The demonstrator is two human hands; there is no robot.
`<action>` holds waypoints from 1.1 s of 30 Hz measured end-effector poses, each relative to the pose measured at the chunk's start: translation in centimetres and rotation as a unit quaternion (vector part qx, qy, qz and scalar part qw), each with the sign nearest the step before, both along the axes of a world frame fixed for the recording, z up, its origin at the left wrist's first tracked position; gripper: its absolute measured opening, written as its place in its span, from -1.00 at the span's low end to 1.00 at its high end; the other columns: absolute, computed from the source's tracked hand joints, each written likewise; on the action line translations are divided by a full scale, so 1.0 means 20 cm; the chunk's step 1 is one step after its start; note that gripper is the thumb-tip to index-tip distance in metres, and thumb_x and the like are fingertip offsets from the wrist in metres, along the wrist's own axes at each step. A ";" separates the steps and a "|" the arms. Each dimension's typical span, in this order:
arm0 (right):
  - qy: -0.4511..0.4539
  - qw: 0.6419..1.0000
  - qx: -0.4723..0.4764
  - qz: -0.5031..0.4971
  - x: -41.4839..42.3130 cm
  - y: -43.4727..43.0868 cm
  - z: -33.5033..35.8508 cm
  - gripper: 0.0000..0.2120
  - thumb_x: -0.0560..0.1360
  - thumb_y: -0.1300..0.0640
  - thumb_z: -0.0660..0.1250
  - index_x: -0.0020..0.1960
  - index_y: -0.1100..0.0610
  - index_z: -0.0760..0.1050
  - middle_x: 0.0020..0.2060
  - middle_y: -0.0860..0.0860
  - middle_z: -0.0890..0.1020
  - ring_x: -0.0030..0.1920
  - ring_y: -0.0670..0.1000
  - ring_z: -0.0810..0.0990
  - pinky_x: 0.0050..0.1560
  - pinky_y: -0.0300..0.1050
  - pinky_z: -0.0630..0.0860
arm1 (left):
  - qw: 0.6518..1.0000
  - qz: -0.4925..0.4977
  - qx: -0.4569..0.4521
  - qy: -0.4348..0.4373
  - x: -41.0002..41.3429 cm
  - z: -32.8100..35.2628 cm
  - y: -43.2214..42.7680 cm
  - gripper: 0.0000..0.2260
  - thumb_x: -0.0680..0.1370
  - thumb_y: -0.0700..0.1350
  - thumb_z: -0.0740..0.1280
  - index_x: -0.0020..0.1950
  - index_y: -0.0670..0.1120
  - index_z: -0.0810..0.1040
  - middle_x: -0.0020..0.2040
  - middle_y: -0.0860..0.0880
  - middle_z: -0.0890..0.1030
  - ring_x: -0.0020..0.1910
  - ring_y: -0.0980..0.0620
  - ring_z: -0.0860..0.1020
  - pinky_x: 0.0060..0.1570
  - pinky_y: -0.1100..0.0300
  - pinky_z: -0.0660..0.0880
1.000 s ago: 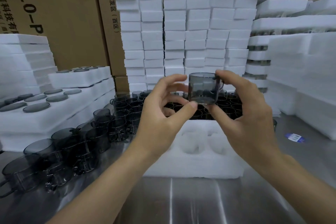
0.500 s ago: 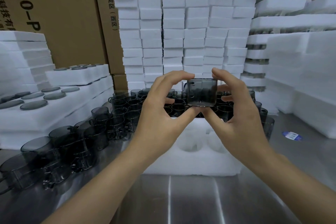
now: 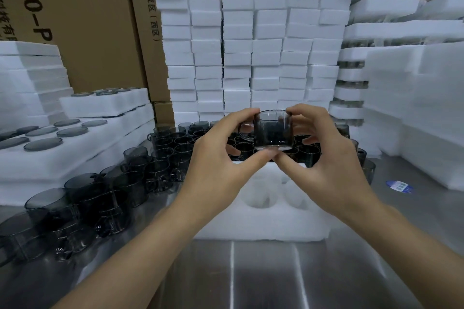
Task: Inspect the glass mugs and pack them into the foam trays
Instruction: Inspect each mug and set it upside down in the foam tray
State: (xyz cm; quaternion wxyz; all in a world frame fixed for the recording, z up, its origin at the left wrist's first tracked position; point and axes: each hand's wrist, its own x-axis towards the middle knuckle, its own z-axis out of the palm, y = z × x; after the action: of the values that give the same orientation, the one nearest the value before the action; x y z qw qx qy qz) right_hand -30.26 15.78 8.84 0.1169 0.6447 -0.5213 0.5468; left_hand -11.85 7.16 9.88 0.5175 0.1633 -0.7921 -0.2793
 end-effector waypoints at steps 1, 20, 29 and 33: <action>-0.009 1.000 0.018 0.022 -0.01 0.01 0.01 -0.51 0.50 0.01 0.45 0.39 -0.11 0.41 0.16 -0.29 0.67 0.25 -0.16 0.65 0.21 -0.40 0.45 | 1.000 0.010 -0.005 -0.001 0.00 0.00 0.00 -0.49 0.52 -0.02 0.61 0.44 0.12 0.58 0.25 0.20 0.66 0.32 0.13 0.58 0.09 0.07 0.61; -0.151 0.972 0.182 -0.004 -0.21 -0.04 0.00 -0.51 0.40 -0.11 0.34 0.34 -0.25 0.56 0.00 -0.23 0.70 0.00 -0.17 0.67 -0.02 -0.26 0.50 | 0.962 0.122 0.001 -0.246 0.06 -0.07 -0.18 -0.55 0.66 0.14 0.38 0.55 0.22 0.44 0.46 0.27 0.49 0.49 0.22 0.39 0.48 0.12 0.36; -0.065 0.958 0.277 -0.034 -0.23 -0.03 -0.03 -0.50 0.44 -0.22 0.55 0.34 -0.26 0.55 0.06 -0.23 0.68 0.06 -0.31 0.62 0.12 -0.28 0.49 | 0.925 0.116 0.044 -0.359 0.07 -0.11 -0.23 -0.65 0.68 0.23 0.27 0.45 0.21 0.52 0.53 0.18 0.44 0.56 0.09 0.32 0.52 -0.08 0.35; -0.079 0.963 0.255 -0.034 -0.25 -0.04 -0.03 -0.49 0.44 -0.14 0.59 0.36 -0.20 0.57 0.06 -0.18 0.70 0.09 -0.14 0.68 0.26 -0.05 0.58 | 0.921 0.111 0.047 -0.371 0.07 -0.12 -0.24 -0.64 0.69 0.24 0.25 0.47 0.22 0.50 0.53 0.16 0.44 0.57 0.08 0.30 0.47 -0.03 0.36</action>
State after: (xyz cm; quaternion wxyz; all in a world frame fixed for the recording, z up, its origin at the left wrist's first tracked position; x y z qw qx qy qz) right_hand -35.27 15.02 8.18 -0.0750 0.5898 -0.6725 0.4408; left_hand -10.42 2.44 7.53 0.2063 0.3657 -0.8903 -0.1764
